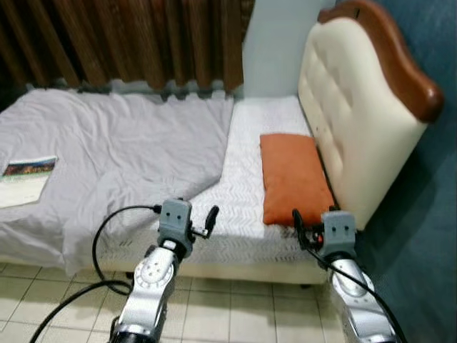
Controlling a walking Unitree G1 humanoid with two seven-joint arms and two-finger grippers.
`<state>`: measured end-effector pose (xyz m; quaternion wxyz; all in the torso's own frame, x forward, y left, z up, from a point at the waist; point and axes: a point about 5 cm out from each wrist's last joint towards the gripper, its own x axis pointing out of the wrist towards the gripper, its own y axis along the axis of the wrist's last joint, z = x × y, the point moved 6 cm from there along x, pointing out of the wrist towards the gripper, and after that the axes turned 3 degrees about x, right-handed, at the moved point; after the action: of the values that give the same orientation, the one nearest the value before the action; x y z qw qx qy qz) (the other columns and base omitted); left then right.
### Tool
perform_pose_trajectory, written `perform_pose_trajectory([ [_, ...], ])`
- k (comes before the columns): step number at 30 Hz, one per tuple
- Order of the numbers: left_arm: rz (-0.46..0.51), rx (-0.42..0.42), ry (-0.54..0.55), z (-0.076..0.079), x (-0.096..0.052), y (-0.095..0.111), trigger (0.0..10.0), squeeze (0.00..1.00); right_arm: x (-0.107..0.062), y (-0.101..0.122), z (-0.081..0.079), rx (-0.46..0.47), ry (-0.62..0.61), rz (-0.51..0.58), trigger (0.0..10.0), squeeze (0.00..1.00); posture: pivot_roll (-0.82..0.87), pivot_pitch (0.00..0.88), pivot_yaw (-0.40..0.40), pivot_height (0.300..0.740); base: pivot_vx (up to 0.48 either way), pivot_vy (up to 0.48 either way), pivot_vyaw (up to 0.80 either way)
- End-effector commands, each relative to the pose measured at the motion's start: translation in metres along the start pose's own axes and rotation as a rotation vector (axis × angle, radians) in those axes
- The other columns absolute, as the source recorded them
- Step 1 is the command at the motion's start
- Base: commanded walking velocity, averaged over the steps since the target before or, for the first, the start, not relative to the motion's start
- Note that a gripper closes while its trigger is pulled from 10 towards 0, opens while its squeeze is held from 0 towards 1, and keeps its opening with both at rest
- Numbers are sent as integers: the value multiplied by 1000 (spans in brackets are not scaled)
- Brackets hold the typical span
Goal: Clean up the room
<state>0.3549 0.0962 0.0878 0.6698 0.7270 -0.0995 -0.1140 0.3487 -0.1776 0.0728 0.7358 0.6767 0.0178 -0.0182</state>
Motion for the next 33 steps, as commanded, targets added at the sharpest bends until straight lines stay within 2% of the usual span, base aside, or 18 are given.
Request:
perform_pose_trajectory([
  [1, -2, 6, 20, -8, -1, 1, 10000, 0, 4, 1, 0, 12, 0, -5, 10000, 0, -68, 24, 31, 740, 315, 360, 0],
  [8, 16, 31, 11, -14, 4, 6, 10000, 0, 8, -2, -4, 17, 16, -20, 10000, 0, -58, 5, 24, 740, 309, 368, 0],
  [15, 29, 46, 24, -16, 7, 8, 10000, 0, 13, -1, -8, 40, 43, -18, 10000, 0, -55, 0, 21, 740, 306, 369, -793],
  [17, 7, 79, 63, -20, 5, 4, 10000, 0, 13, -2, -10, 16, 55, -31, 10000, 0, -55, 0, 20, 740, 0, 0, 0],
  [19, -6, 76, 75, -20, 5, 1, 10000, 0, 14, -3, -9, 12, 47, -39, 10000, 0, -54, 0, 19, 740, 0, 0, 0],
  [21, 7, 28, 64, -14, 3, 0, 10000, 0, 16, -3, -6, 59, 31, -43, 10000, 0, -55, 8, 16, 740, 0, 0, 0],
  [23, 10, 17, 63, -14, 3, 1, 10000, 0, 17, -3, -6, 75, 27, -43, 10000, 0, -55, 12, 14, 740, 0, 240, 0],
  [25, 3, -8, 81, -16, 4, -2, 10000, 0, 17, -3, -5, 82, 31, -44, 10000, 0, -54, 15, 12, 740, 0, 480, 0],
  [33, -4, -18, 109, -27, 6, -2, 10000, 0, 21, -2, -7, 84, 40, -42, 10000, 0, -51, 13, 10, 740, 0, 480, 0],
])
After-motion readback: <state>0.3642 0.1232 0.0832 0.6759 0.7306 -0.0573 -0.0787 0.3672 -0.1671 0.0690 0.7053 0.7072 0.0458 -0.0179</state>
